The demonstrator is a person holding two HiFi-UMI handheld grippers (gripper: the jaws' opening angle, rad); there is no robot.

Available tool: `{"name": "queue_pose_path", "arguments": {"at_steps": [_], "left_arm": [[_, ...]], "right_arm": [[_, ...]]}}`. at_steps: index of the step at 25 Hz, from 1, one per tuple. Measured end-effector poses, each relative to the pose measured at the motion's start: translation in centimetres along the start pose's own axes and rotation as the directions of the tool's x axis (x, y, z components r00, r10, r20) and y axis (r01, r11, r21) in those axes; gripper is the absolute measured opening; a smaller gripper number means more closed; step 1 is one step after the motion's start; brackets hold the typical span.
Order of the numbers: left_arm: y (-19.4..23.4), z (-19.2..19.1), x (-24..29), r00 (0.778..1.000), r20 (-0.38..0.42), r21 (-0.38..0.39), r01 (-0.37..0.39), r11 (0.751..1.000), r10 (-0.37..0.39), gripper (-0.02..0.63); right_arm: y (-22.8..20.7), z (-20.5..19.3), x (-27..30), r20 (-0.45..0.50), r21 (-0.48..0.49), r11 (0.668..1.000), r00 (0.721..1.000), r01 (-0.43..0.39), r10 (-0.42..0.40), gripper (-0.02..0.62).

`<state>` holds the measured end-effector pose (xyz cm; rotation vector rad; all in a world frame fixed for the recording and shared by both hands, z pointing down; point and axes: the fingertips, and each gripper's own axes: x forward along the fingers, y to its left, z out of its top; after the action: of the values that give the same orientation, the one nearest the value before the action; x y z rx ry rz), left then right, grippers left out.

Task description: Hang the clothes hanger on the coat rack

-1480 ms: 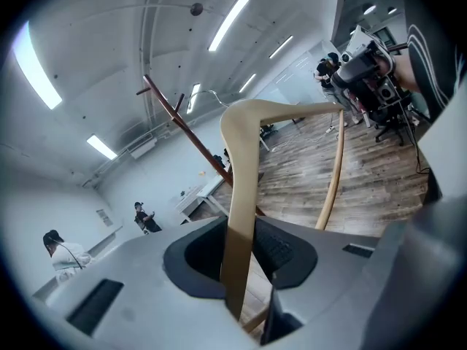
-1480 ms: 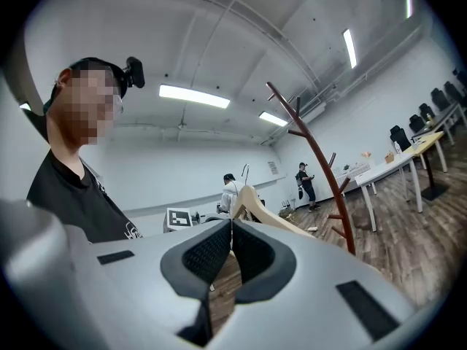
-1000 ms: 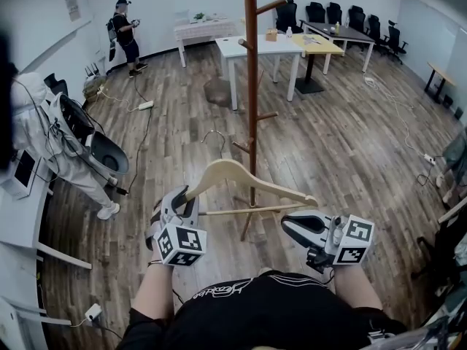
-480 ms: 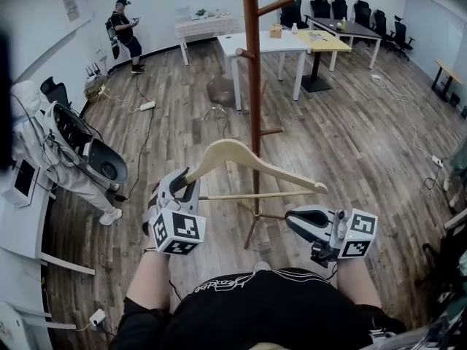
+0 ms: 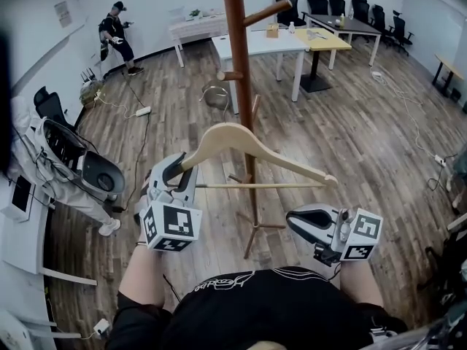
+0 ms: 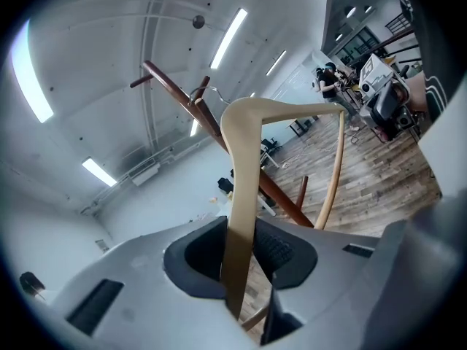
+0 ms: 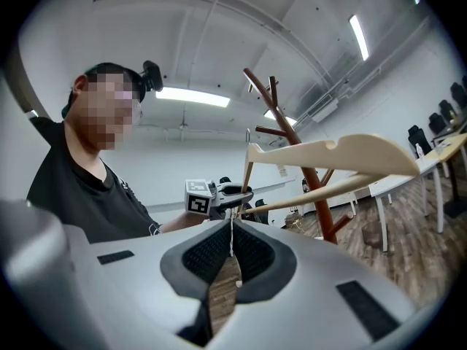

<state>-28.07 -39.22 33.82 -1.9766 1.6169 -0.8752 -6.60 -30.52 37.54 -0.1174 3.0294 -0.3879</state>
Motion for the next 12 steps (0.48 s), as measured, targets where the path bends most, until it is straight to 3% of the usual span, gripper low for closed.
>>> {"name": "queue_pose_path", "arguments": {"at_steps": [12], "left_arm": [[1.8,3.1,6.3,0.998,0.055,-0.008,0.010,1.000,-0.010,0.094]], "right_arm": [[-4.2,3.5,-1.1,0.016,-0.080,0.997,1.000,0.009,-0.008,0.040]]}}
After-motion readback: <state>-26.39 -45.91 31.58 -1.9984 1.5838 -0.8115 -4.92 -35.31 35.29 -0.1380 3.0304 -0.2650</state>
